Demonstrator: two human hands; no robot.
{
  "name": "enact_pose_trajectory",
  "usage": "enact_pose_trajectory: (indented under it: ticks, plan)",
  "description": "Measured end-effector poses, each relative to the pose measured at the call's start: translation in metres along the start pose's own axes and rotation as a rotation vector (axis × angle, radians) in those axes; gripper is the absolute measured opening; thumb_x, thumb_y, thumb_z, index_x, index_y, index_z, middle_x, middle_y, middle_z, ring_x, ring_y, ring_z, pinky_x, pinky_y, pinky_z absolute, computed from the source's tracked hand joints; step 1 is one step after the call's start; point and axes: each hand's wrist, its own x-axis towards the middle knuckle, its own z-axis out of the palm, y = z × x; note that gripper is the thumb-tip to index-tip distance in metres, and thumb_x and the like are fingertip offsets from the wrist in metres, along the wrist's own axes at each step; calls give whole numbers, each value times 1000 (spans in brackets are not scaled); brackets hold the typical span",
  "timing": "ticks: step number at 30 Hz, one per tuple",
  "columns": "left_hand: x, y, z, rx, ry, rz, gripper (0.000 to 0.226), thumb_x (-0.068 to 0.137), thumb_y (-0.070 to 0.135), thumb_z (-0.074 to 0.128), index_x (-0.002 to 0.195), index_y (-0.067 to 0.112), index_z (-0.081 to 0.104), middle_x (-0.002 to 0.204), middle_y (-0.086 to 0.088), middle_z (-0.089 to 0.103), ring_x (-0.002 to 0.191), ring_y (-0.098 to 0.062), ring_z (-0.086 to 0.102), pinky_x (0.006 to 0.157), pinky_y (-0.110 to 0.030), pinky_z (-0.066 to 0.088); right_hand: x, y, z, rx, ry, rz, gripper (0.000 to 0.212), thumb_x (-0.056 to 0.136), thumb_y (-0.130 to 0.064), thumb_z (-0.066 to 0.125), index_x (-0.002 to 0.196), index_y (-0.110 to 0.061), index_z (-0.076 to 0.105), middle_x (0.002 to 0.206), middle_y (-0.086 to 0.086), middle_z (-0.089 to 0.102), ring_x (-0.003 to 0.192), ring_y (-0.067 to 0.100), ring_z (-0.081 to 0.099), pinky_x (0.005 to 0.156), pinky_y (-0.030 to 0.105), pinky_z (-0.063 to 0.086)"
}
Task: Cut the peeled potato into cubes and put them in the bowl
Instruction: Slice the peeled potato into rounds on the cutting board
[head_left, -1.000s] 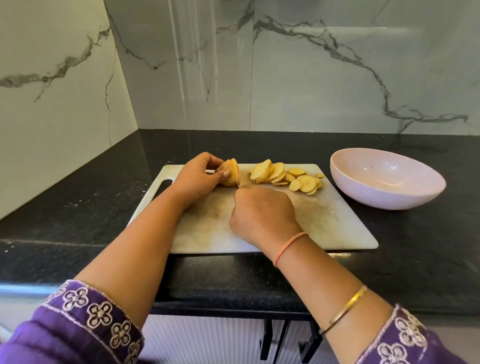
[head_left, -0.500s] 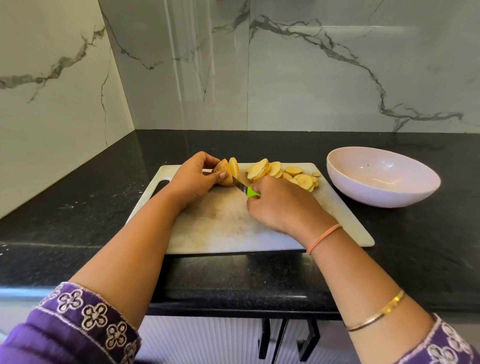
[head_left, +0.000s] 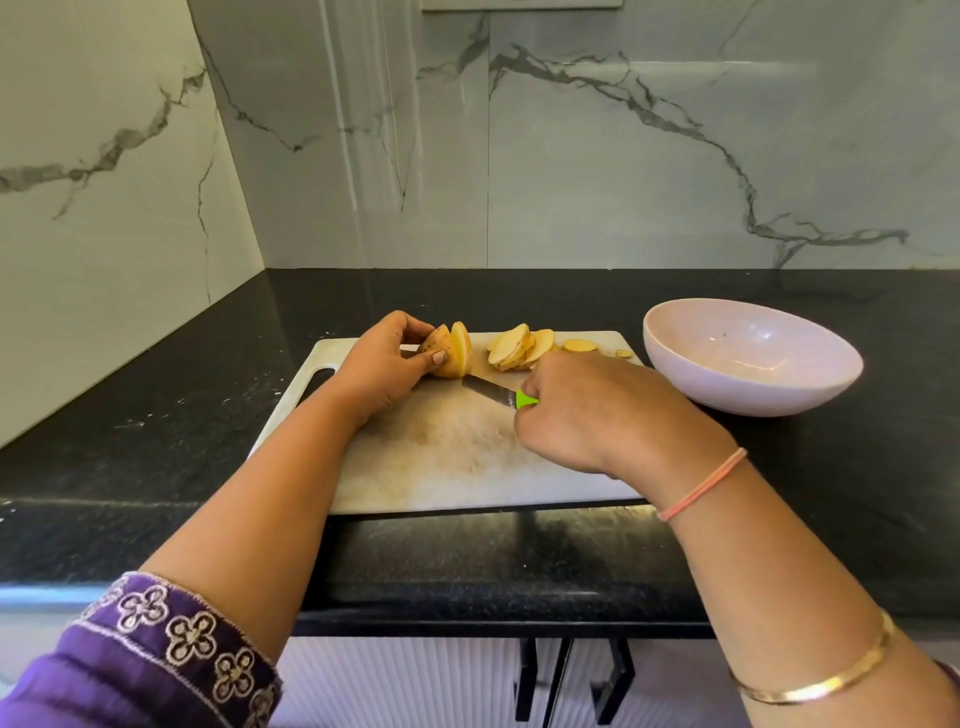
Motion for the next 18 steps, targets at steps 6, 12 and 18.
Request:
enact_pose_trajectory:
  ticks: [6, 12, 18]
  plan:
    - [-2, -1, 1, -8, -9, -10, 26, 88, 22, 66, 110, 23, 53, 119, 2, 58, 112, -19, 57, 101, -42, 46, -3, -1, 19, 145, 78, 28, 20, 90, -29, 43, 96, -20, 60, 75, 1, 53, 76, 23, 54, 60, 29, 38]
    - [-5, 3, 2, -14, -20, 10, 24, 88, 22, 65, 109, 23, 53, 119, 0, 59, 111, -18, 57, 101, -41, 47, 7, -11, 28, 196, 233, 40, 20, 94, -29, 39, 93, -17, 55, 77, 0, 51, 78, 24, 51, 58, 29, 35]
    - [-4, 3, 2, -46, -41, 1, 24, 89, 20, 64, 109, 22, 52, 121, -1, 58, 111, -19, 58, 99, -42, 48, 28, -19, 33, 112, 184, 48, 14, 96, -26, 40, 84, -19, 43, 78, 2, 47, 77, 22, 48, 60, 29, 32]
